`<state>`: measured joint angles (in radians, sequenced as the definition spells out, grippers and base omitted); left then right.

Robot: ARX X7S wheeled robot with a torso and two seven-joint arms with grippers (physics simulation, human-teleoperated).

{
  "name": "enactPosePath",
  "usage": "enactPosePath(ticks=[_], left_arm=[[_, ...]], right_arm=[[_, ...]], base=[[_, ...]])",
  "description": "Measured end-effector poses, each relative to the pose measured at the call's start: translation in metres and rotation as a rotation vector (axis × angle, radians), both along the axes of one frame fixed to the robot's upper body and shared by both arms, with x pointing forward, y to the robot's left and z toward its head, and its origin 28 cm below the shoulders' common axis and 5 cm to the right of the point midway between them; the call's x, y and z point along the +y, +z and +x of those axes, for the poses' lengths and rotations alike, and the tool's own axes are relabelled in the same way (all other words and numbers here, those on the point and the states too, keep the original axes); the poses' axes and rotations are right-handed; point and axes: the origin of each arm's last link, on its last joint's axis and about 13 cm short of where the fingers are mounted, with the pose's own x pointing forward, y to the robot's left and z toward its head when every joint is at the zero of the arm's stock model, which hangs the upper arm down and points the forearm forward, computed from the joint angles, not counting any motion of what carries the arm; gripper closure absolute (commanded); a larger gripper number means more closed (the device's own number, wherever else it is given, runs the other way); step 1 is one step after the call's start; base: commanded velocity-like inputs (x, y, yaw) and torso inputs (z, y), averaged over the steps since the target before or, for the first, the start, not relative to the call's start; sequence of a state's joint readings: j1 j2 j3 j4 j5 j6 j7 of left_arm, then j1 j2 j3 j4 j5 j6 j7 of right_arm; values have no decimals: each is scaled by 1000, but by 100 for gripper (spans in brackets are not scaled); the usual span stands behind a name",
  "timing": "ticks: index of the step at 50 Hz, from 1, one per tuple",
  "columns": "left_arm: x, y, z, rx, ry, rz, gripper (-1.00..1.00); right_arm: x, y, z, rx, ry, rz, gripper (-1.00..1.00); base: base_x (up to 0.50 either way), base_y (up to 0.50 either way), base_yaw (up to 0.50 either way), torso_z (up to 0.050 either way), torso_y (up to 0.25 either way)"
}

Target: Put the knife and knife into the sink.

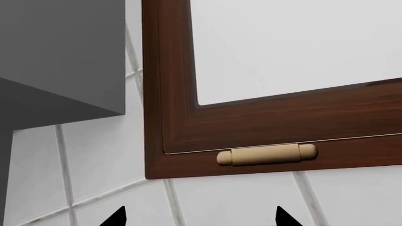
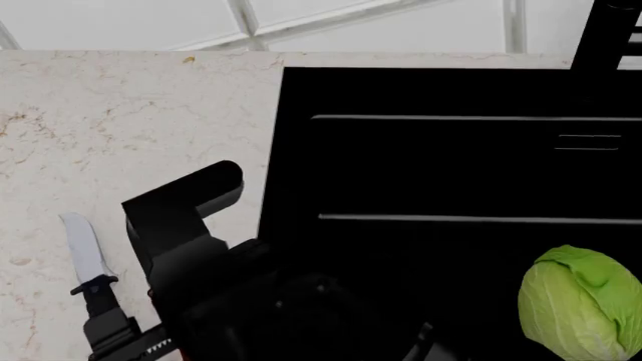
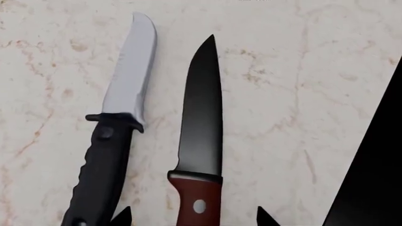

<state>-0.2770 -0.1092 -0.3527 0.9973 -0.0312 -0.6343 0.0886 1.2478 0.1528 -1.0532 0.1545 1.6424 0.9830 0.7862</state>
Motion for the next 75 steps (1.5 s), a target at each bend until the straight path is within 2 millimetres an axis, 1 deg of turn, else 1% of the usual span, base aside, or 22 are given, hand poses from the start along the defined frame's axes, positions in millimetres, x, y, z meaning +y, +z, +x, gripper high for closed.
enactPosePath(ticks=[1, 2, 3, 26, 43, 48, 59, 68, 75], left_arm=[[0, 0, 0, 0, 0, 0, -100], [0, 0, 0, 0, 0, -1, -100], [0, 0, 0, 0, 0, -1, -100], [2, -1, -3, -4, 5, -5, -100], [-1, 0, -3, -5, -3, 1, -100], [-1, 0, -3, -5, -5, 2, -100], [-2, 1, -4, -7, -11, 2, -100], [-3, 1, -3, -8, -16, 4, -100], [-4, 2, -2, -9, -21, 5, -100]], right_arm=[[0, 0, 0, -3, 1, -3, -100], [0, 0, 0, -6, 2, -5, 100], [-1, -1, 2, -23, -16, -23, 100], [-1, -2, 2, -9, -16, 10, 100], [-12, 2, -3, 7, -40, 4, 100], [-15, 9, -5, -8, -47, 4, 100], [-25, 34, -12, -73, -76, 24, 100], [-39, 52, -16, -125, -126, 42, 100], [-52, 60, -18, -152, -180, 50, 100]], base=[[0, 4, 0, 0, -10], [14, 3, 4, 0, -10], [0, 0, 4, 0, 0], [3, 2, 3, 0, -7], [0, 0, 0, 0, -1], [0, 0, 0, 0, 0], [0, 0, 0, 0, 0], [0, 0, 0, 0, 0], [0, 0, 0, 0, 0]])
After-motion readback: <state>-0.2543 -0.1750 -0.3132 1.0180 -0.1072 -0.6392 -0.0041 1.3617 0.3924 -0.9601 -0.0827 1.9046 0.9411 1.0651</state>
